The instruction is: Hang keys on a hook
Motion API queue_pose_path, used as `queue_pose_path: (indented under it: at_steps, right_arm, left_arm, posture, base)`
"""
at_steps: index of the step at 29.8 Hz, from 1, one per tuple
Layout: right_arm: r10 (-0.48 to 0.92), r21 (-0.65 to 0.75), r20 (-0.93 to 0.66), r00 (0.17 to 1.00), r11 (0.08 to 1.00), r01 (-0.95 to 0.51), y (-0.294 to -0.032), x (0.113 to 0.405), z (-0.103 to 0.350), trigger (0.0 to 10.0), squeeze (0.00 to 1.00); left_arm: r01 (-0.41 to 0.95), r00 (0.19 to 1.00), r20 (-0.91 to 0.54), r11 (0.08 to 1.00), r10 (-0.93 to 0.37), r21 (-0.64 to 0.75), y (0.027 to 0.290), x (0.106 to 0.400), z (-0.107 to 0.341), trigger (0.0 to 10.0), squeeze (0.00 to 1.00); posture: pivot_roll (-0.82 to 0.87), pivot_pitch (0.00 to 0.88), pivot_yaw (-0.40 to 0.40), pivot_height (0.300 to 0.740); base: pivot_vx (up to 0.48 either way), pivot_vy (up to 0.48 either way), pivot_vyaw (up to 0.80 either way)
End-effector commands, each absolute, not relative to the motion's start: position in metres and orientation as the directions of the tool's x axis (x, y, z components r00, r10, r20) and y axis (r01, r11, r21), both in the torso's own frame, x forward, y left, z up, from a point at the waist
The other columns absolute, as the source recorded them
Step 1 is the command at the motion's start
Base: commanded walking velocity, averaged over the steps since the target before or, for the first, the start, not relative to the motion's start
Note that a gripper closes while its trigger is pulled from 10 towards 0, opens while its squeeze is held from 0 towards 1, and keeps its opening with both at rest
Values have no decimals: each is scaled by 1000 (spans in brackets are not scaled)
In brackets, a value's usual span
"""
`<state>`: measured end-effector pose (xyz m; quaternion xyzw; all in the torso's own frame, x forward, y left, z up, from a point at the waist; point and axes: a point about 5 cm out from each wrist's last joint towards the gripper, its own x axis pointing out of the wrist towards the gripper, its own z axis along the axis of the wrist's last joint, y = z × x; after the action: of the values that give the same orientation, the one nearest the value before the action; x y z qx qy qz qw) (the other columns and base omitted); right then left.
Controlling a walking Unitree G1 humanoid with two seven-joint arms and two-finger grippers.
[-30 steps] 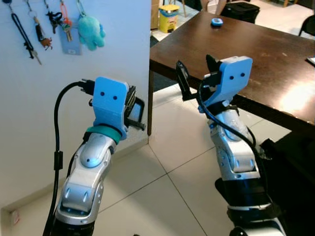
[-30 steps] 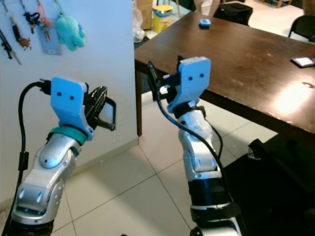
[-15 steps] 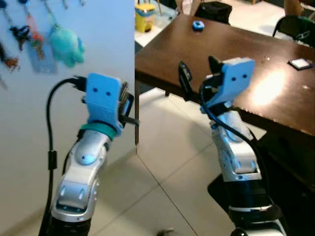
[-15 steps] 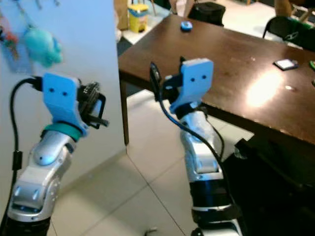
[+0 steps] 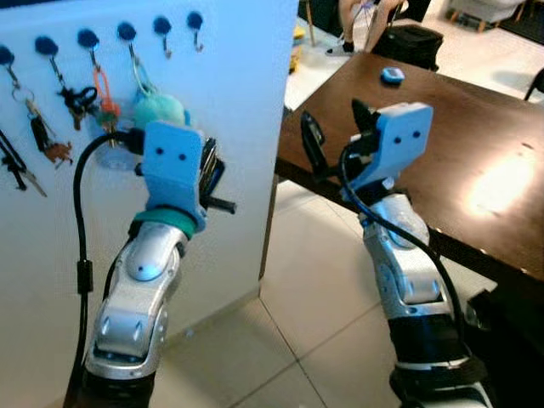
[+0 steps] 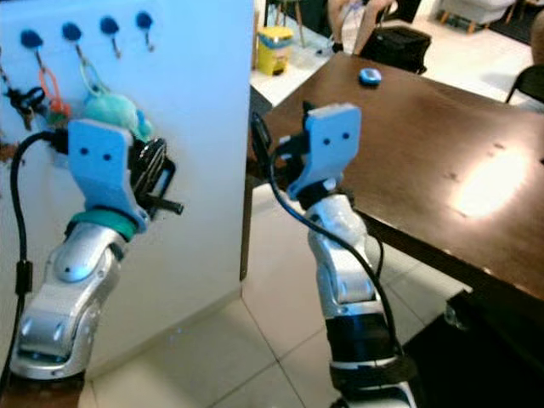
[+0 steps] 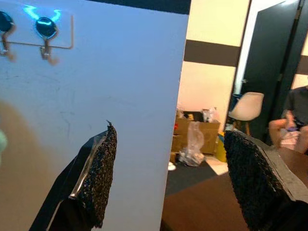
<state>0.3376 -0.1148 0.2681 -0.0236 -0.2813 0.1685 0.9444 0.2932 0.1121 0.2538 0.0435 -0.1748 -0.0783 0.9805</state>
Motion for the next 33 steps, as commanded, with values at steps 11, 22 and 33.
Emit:
queue_pose_path:
  at_steps: [11,22,33]
  right_arm:
    - [452,-200,520,725,890,-411,-106,327,273,10000,0]
    - [412,-156,536,737,906,-393,-119,329,277,10000,0]
    - [381,-128,456,804,922,-365,-124,336,249,10000,0]
  left_arm:
    - [266,877,395,961,-274,77,109,281,268,10000,0]
    - [433,786,502,901,-360,-33,98,268,303,10000,0]
    - [231,823,539,972,-179,-31,107,298,332,10000,0]
  posture:
    - [-52,58,67,740]
    - [-53,60,65,740]
    - [-56,56,66,740]
  base:
    - [0,0,0]
    - [0,0,0]
    - [0,0,0]
